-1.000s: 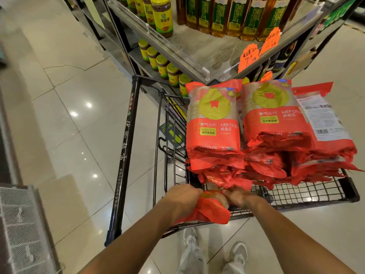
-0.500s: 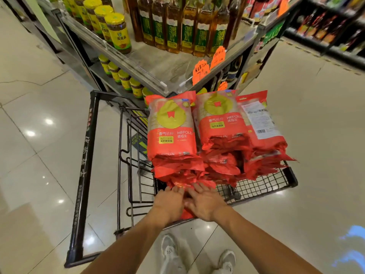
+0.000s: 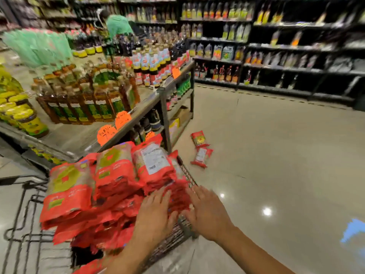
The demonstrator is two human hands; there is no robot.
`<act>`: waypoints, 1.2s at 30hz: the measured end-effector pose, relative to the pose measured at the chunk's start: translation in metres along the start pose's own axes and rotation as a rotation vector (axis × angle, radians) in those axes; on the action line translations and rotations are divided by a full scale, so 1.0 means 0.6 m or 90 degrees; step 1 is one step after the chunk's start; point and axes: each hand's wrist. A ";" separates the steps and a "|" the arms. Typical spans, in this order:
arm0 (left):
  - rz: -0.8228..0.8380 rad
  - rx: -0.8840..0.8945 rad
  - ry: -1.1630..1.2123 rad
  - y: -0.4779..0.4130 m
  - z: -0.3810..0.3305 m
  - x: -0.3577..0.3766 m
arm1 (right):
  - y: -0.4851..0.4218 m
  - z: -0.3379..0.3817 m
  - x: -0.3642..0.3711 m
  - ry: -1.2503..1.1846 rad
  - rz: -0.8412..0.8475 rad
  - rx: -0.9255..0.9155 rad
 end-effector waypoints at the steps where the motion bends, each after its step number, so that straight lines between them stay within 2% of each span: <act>1: -0.014 0.017 0.011 -0.023 -0.049 -0.009 | 0.024 -0.047 -0.026 -0.006 -0.018 0.031; 3: -0.039 0.050 0.035 -0.063 -0.147 -0.027 | 0.077 -0.135 -0.074 -0.014 -0.012 0.099; 7: -0.079 0.131 0.035 -0.134 -0.297 -0.042 | 0.165 -0.262 -0.148 -0.018 -0.065 0.206; 15: -0.079 0.245 0.030 -0.271 -0.496 -0.016 | 0.221 -0.454 -0.196 -0.020 -0.154 0.332; 21: -0.096 0.261 0.085 -0.426 -0.618 0.026 | 0.160 -0.607 -0.229 0.032 -0.129 0.394; 26: -0.066 0.257 0.101 -0.584 -0.709 0.052 | 0.080 -0.751 -0.275 0.072 -0.078 0.446; 36: -0.032 0.240 0.071 -0.836 -0.793 0.060 | -0.099 -0.956 -0.348 0.090 -0.060 0.422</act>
Point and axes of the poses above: each hand's wrist, its own y-axis away from the middle knuckle, its own x-axis out of the palm, z = x × y, and after that the axes turned 4 degrees about -x, right-handed
